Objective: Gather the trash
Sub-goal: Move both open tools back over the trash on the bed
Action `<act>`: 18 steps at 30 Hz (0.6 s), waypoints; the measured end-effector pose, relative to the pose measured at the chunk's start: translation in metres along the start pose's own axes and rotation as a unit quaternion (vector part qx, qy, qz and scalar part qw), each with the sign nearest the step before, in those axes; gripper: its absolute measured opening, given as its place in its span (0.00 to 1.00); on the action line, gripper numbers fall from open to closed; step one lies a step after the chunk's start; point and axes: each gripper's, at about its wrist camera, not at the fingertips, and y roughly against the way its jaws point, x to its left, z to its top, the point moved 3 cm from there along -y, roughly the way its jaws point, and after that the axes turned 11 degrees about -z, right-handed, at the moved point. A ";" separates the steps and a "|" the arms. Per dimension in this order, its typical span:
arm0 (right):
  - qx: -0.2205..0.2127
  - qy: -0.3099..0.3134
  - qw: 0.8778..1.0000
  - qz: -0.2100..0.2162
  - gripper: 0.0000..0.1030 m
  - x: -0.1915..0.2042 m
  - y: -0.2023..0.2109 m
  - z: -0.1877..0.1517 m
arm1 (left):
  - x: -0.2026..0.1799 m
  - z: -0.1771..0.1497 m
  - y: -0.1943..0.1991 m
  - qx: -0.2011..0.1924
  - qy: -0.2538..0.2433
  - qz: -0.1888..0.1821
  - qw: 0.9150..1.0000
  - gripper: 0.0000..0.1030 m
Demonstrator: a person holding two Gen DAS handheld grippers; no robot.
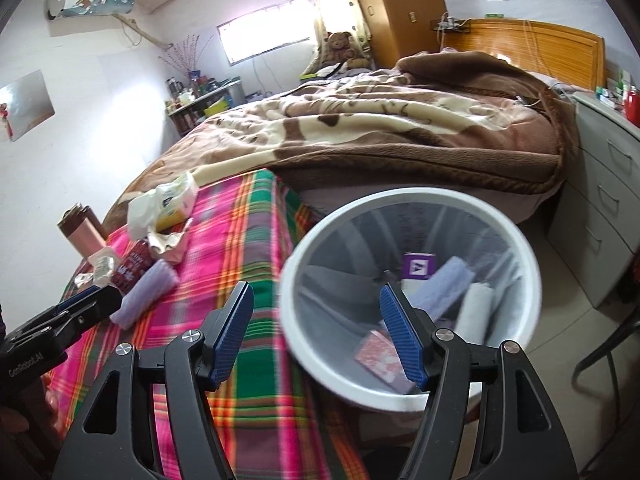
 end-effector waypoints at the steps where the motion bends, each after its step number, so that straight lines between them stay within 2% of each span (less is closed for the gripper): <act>1: 0.002 0.004 1.000 0.004 0.65 0.006 -0.002 -0.001 | 0.005 -0.001 0.003 -0.003 0.002 0.005 1.000 0.68; 18: 0.038 0.049 0.997 0.054 0.65 0.092 -0.017 -0.011 | 0.102 -0.005 0.044 -0.025 0.063 0.069 0.995 0.69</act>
